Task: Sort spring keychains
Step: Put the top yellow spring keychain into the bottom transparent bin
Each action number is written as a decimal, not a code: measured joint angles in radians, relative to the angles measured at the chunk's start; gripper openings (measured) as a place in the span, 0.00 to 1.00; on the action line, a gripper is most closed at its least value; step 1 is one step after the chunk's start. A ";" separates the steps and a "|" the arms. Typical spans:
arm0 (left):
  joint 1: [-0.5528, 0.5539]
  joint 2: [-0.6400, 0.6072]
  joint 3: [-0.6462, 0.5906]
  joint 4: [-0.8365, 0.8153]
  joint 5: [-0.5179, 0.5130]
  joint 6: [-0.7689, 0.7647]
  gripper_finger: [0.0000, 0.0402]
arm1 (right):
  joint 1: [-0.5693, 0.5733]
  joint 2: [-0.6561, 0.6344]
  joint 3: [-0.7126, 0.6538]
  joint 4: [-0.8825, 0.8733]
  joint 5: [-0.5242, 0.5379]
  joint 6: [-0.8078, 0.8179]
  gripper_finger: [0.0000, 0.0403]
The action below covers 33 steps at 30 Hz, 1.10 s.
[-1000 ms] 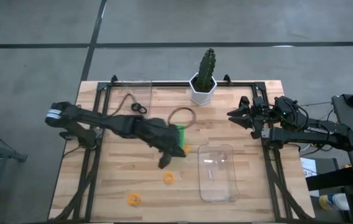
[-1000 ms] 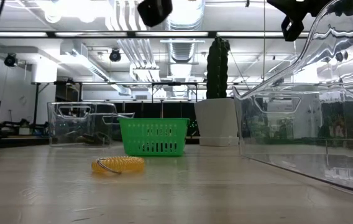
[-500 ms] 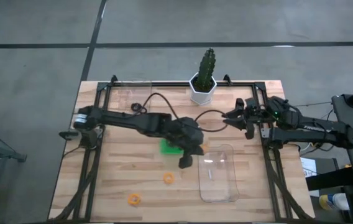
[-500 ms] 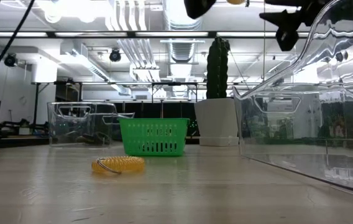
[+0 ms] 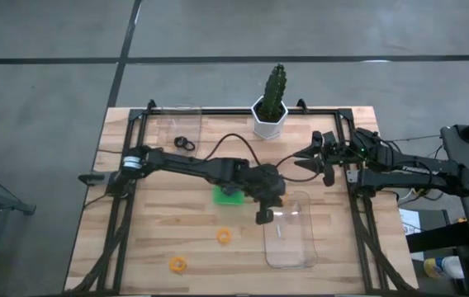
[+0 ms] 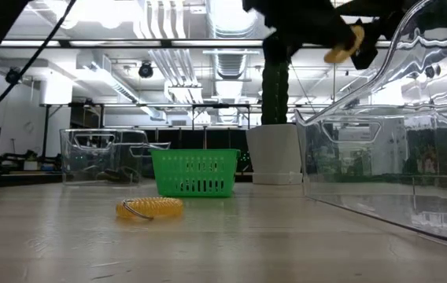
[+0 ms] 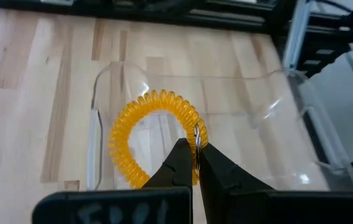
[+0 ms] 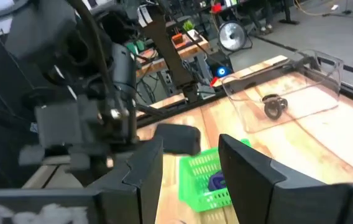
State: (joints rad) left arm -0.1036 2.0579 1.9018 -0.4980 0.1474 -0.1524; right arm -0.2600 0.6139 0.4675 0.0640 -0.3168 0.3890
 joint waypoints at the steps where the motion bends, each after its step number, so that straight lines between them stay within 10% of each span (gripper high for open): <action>1: 0.000 0.011 0.000 0.002 0.000 -0.001 0.01 | 0.000 -0.005 0.000 -0.015 0.000 0.001 0.37; 33: -0.003 0.113 -0.064 0.078 0.030 -0.088 0.02 | 0.000 -0.038 0.000 -0.085 -0.001 0.004 0.38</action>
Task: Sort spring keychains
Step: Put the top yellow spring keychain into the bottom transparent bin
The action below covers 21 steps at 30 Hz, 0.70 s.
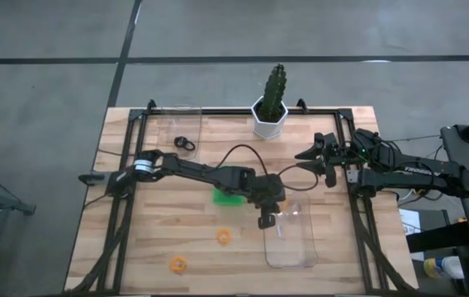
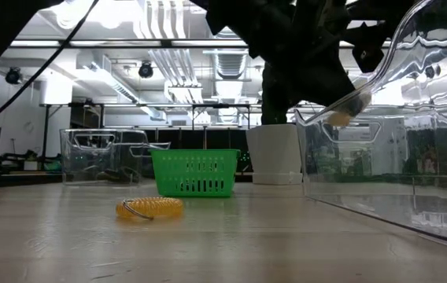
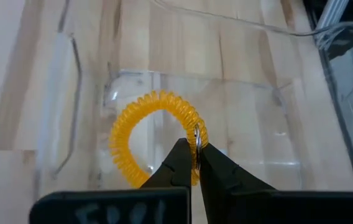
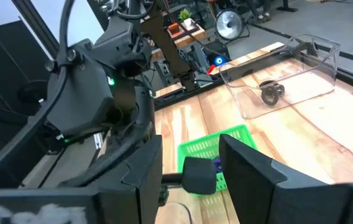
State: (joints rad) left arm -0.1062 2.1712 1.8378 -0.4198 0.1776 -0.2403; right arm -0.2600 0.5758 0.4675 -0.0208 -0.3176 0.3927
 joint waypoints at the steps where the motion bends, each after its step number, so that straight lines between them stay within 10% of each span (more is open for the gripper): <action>1: 0.000 0.000 -0.006 0.012 0.010 -0.005 0.02 | 0.000 0.000 0.000 0.000 0.000 0.000 0.38; 21: 0.000 -0.001 -0.060 0.053 -0.001 0.004 0.03 | 0.000 0.000 0.001 0.001 0.000 0.000 0.38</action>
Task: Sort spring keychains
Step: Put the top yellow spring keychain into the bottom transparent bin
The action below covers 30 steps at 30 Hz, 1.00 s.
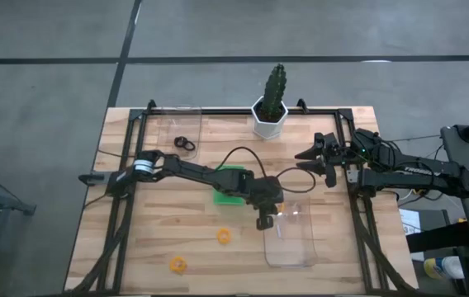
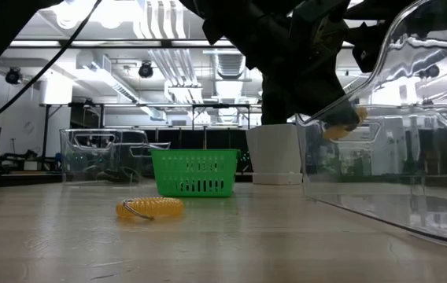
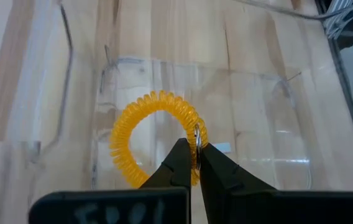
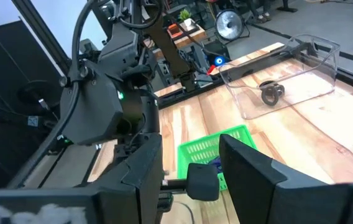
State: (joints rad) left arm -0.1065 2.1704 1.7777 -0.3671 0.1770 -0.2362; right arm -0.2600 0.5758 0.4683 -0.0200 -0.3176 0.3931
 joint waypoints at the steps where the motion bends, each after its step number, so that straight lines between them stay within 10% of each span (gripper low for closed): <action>1: 0.000 0.000 -0.001 -0.003 0.000 -0.001 0.03 | 0.000 0.000 0.000 0.000 0.000 0.000 0.38; 30: 0.005 -0.083 0.062 -0.075 -0.016 0.026 0.29 | 0.000 0.000 0.000 0.001 0.000 0.019 0.39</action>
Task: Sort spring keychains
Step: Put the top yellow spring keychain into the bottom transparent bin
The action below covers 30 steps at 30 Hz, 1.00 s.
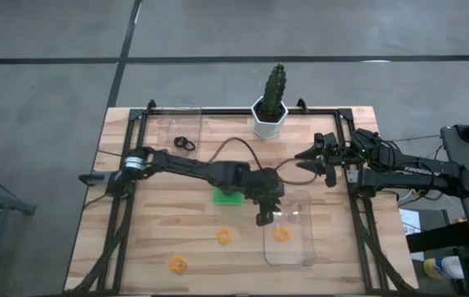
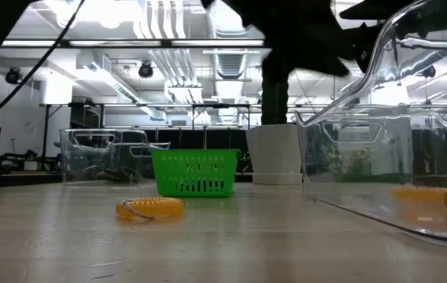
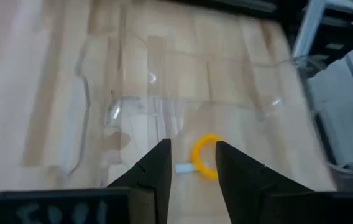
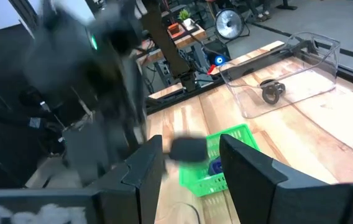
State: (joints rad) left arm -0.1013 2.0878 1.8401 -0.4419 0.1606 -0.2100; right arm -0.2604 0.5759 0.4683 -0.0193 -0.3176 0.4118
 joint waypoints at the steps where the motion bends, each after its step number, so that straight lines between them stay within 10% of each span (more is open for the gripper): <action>1: 0.001 -0.019 0.002 -0.027 -0.002 0.000 0.29 | 0.000 0.000 0.000 0.000 0.000 0.000 0.39; 20: -0.107 -0.241 -0.014 -0.636 -0.055 -0.176 0.29 | 0.000 -0.012 0.000 -0.001 -0.003 0.000 0.39; 30: -0.226 -0.243 -0.180 -0.554 -0.046 -0.370 0.29 | 0.000 -0.012 0.000 -0.006 -0.006 -0.001 0.39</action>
State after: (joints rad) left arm -0.3277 1.8450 1.6598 -0.9964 0.1149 -0.5795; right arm -0.2600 0.5636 0.4686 -0.0254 -0.3233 0.4106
